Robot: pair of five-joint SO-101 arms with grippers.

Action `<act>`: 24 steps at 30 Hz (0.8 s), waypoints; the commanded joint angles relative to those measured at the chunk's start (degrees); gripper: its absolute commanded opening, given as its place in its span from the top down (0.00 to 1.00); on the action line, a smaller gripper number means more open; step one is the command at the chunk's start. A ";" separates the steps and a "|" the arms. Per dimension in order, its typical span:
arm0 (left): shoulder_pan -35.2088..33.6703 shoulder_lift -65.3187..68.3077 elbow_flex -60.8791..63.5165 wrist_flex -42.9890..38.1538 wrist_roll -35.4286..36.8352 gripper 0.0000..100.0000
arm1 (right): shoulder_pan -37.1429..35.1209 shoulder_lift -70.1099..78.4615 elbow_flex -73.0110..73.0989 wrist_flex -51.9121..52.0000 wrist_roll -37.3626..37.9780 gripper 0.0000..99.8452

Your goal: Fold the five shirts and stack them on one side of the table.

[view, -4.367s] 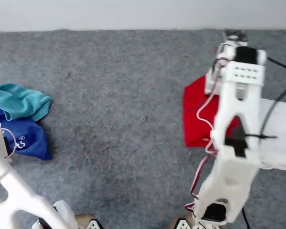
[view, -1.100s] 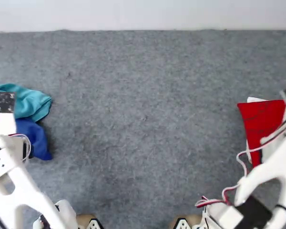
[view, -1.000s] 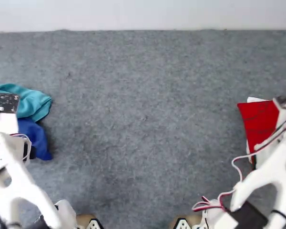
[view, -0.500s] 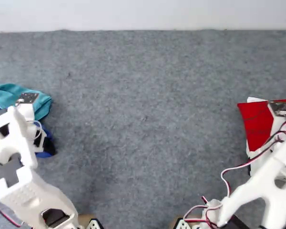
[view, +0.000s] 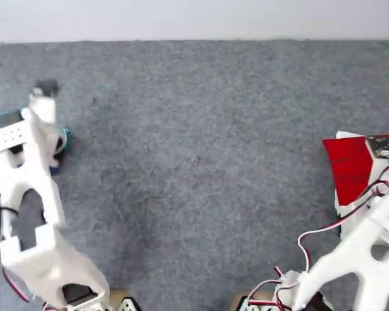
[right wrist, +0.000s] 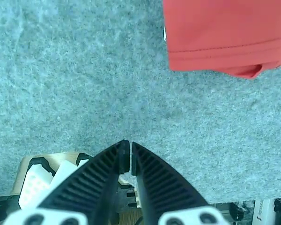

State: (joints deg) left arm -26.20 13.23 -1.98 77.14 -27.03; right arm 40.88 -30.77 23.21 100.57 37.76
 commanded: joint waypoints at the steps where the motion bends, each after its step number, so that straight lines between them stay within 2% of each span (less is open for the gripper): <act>1: 2.90 -10.20 -7.52 0.26 -0.62 0.99 | -0.31 -1.80 -0.26 2.33 -0.88 0.99; 9: 8.70 -19.08 -25.27 -0.09 1.05 0.99 | -0.31 -1.80 -0.26 2.33 -0.88 0.99; 14: 8.62 -18.90 -39.43 -7.56 7.56 0.99 | -0.31 -1.80 -0.26 2.33 -0.88 0.99; 18: 9.05 -19.08 -48.13 -13.54 8.70 0.99 | -0.31 -1.80 -0.26 2.33 -0.88 0.99; 24: 16.79 -19.25 -57.98 -16.97 8.44 0.99 | -0.48 -1.80 -0.26 2.33 -5.01 0.99</act>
State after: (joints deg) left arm -13.98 -3.56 -54.29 62.20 -18.86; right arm 40.88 -30.77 23.21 100.57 34.86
